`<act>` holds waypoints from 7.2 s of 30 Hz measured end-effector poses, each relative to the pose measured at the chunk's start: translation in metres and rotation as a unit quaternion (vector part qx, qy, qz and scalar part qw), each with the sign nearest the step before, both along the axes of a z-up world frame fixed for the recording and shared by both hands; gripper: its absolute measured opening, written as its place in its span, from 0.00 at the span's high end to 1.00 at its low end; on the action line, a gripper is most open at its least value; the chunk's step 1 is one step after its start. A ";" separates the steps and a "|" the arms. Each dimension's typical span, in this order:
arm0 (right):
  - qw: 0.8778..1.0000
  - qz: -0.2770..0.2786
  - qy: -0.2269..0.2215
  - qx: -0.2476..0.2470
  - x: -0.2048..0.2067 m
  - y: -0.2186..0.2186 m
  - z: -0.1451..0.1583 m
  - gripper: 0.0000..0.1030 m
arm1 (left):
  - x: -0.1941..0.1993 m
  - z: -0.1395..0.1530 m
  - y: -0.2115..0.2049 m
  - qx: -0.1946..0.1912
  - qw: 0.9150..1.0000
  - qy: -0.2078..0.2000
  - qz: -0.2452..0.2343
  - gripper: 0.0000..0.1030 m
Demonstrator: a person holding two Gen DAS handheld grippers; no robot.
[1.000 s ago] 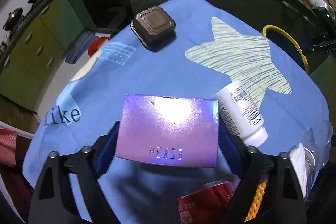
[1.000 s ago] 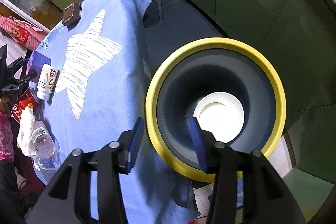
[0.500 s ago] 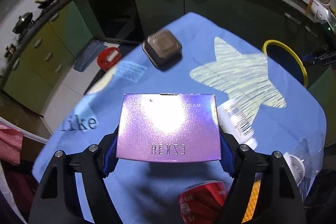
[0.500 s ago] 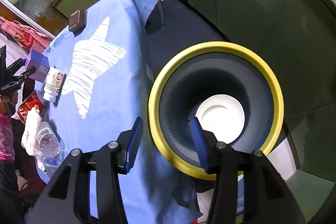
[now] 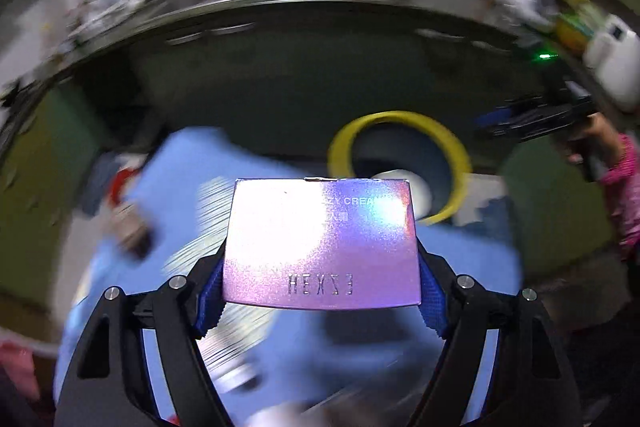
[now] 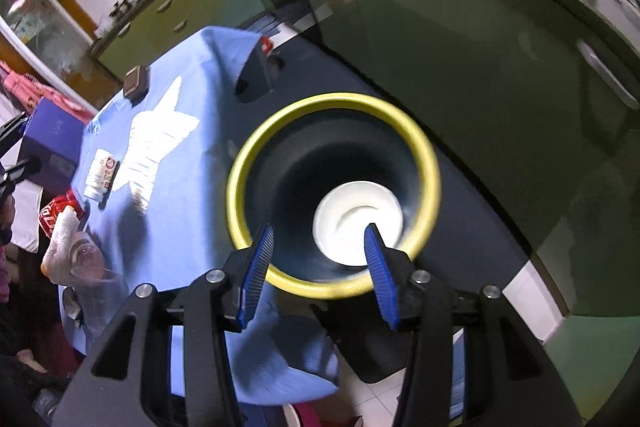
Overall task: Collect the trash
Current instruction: 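Carry the purple box over the bin and open the left gripper, then grasp the brown square lid with the right gripper, then drop the brown lid into the bin while the left gripper approaches the red can, then grasp the crushed red Coca-Cola can with the left gripper, then carry the red can over the bin and open the left gripper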
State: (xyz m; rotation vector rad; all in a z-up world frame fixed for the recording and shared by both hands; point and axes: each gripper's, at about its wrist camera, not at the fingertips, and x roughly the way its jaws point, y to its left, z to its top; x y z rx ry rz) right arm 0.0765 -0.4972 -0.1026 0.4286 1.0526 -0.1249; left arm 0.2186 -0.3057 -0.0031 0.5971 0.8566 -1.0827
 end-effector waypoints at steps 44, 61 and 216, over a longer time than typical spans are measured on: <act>0.996 0.078 -0.013 -0.032 0.092 0.077 0.043 0.52 | 0.046 0.041 0.196 -0.097 0.928 -0.130 0.336 0.04; 0.985 0.167 0.032 -0.038 0.387 0.314 0.019 0.49 | 0.057 -0.047 0.379 -0.121 0.842 -0.107 0.515 0.04; 0.992 -0.091 -0.075 -0.052 -0.052 0.024 -0.006 0.32 | -0.030 -0.017 -0.076 0.158 0.985 0.065 0.018 0.45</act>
